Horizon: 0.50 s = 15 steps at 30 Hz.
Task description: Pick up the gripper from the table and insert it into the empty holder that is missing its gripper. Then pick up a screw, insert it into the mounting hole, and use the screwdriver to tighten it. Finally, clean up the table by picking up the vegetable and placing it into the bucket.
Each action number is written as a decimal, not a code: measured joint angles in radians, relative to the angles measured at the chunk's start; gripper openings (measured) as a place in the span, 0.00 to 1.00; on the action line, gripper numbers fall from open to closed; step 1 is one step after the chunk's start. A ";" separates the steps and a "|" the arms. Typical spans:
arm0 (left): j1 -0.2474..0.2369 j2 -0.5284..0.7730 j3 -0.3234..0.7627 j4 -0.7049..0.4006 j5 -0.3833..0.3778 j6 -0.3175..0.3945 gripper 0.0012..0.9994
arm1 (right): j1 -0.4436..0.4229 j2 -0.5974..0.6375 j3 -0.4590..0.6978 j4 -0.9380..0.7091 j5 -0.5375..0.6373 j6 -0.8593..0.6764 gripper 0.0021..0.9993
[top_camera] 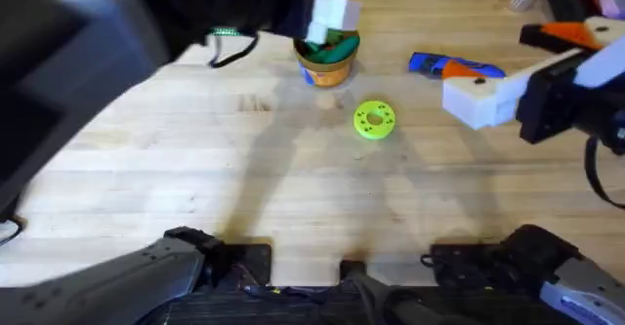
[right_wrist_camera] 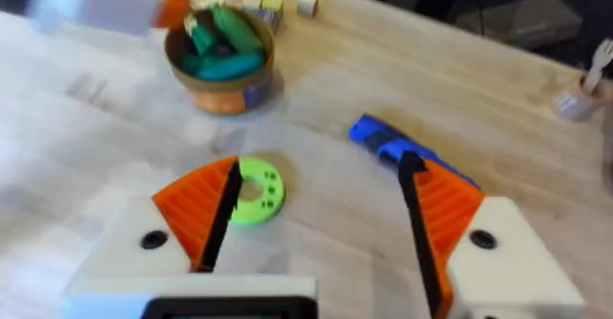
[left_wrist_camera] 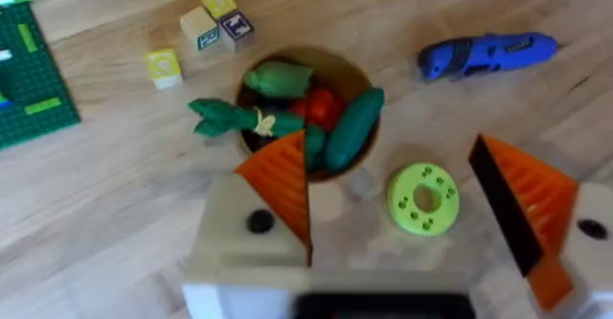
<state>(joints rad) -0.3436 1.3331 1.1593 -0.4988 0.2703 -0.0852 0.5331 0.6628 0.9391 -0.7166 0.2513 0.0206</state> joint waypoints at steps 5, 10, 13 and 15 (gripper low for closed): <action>0.029 -0.197 0.007 -0.285 -0.012 0.126 1.00 | 0.000 0.009 0.077 -0.172 -0.012 0.032 0.99; 0.034 -0.338 0.007 -0.482 -0.030 0.247 1.00 | 0.000 0.001 0.187 -0.354 -0.013 0.058 0.99; 0.034 -0.406 0.007 -0.527 -0.032 0.283 1.00 | 0.000 -0.002 0.194 -0.407 -0.013 0.081 0.99; 0.034 -0.442 0.007 -0.542 -0.032 0.296 1.00 | 0.000 -0.001 0.194 -0.414 -0.013 0.103 0.99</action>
